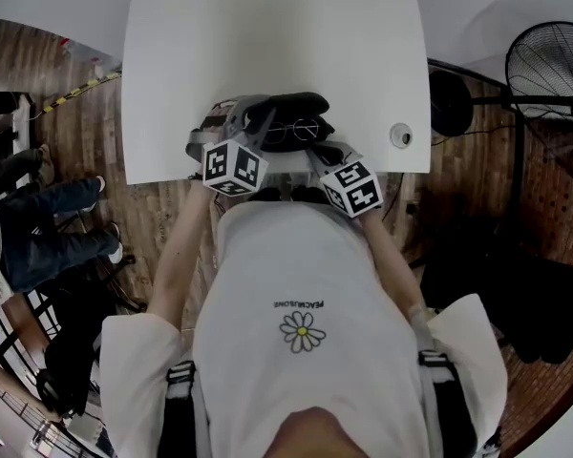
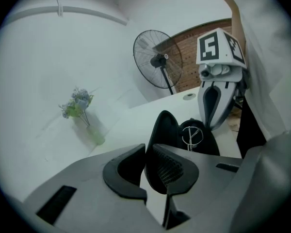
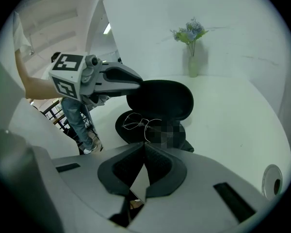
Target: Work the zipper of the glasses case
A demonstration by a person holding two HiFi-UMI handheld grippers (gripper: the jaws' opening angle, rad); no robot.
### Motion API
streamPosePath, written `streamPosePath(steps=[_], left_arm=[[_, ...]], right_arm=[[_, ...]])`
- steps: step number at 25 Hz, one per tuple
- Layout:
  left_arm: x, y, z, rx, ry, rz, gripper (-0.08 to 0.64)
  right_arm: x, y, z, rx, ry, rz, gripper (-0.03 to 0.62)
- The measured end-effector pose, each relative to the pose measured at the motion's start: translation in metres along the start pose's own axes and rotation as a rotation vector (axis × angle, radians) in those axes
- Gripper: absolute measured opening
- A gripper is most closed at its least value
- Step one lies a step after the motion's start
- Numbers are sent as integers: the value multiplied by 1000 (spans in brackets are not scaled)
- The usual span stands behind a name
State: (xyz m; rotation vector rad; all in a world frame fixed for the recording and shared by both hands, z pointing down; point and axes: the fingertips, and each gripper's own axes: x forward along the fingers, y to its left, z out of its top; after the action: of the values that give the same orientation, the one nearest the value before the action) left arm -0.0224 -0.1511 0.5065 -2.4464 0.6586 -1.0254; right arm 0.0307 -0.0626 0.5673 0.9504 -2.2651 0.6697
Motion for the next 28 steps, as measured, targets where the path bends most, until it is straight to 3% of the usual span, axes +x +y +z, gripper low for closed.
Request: streamPosePath(steps=[5, 15, 17, 24, 28], left_arm=[[-19, -20, 12, 4, -40, -90, 75], [-36, -63, 11, -90, -57, -256, 87], [-37, -71, 7, -119, -47, -295, 51], [-32, -85, -2, -265, -12, -386, 26], [-30, -92, -6, -265, 10, -440, 20]], right_arm=[[-1, -2, 3, -2, -22, -23, 8], [-2, -3, 5, 18, -52, -36, 8], [-2, -4, 5, 29, -56, -33, 8], [-1, -4, 3, 46, -51, -33, 8], [-13, -1, -7, 7, -3, -55, 8]])
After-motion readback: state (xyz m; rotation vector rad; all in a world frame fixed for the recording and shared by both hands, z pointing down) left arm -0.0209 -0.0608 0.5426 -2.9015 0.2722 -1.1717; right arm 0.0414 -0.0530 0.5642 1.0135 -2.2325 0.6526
